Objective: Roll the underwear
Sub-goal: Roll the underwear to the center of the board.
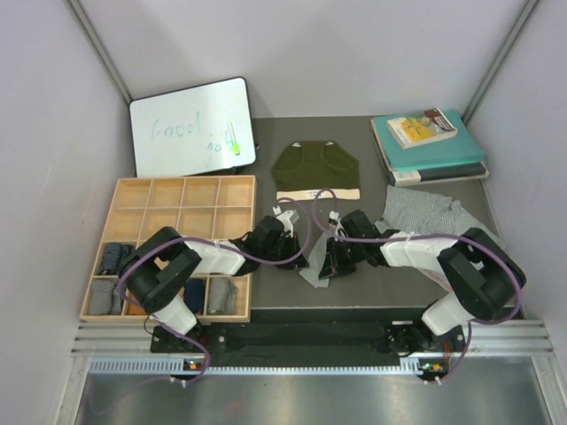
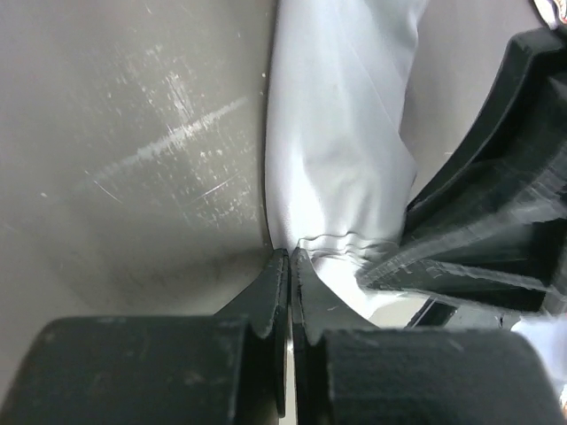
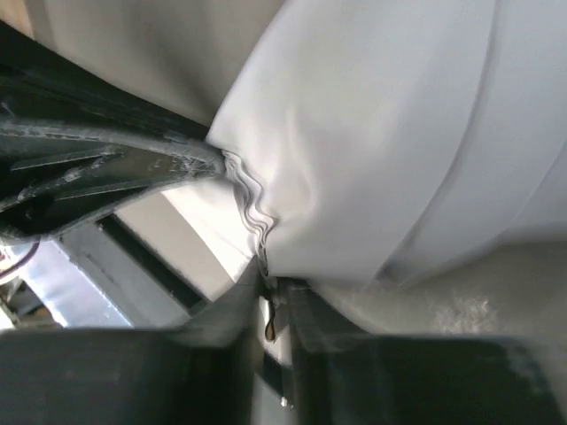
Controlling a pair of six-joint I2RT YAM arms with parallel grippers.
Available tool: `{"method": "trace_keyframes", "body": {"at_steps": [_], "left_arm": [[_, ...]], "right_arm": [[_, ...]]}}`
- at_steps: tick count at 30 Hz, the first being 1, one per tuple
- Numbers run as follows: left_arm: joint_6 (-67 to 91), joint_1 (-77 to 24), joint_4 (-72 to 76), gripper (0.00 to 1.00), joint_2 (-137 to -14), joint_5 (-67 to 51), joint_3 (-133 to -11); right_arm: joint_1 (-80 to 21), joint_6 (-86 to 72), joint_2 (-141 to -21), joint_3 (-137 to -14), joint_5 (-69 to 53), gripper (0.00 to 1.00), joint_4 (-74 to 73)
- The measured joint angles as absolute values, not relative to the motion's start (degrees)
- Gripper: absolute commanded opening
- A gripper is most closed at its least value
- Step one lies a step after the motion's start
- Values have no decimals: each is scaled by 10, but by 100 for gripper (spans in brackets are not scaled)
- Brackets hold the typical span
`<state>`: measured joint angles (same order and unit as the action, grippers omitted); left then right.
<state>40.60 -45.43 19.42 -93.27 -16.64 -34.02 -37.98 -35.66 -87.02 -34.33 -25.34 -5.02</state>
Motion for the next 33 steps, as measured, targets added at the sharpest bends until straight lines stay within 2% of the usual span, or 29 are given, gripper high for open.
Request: {"method": "trace_keyframes", "body": {"at_steps": [1,2,5,8,13,17,21,25,33], "left_arm": [[406,-454,193,0,-933,-167,-340],[408,-454,190,0,-932,-167,-340],[410,-454,163,0,-930,-169,-351],[411,-452,117,0,-931,-176,-374],[413,-440,69,0,-938,-202,-397],[420,-426,48,0,-952,-230,-409],[425,-412,41,0,-965,-257,-418],[428,-404,30,0,-972,-273,-425],[429,-397,22,0,-980,-291,-431]], "right_arm": [[-380,-354,-863,-343,-249,41,-60],[-380,-349,-851,-344,-244,55,-72],[-379,-324,-799,-346,-206,68,-119],[-384,-300,-736,-344,-156,72,-173],[-468,-267,-630,-342,-48,72,-204],[-587,-242,-616,-342,52,72,-192],[-675,-215,-641,-342,145,70,-165],[-752,-180,-711,-357,232,61,-136],[-786,-138,-800,-380,276,50,-89]]}}
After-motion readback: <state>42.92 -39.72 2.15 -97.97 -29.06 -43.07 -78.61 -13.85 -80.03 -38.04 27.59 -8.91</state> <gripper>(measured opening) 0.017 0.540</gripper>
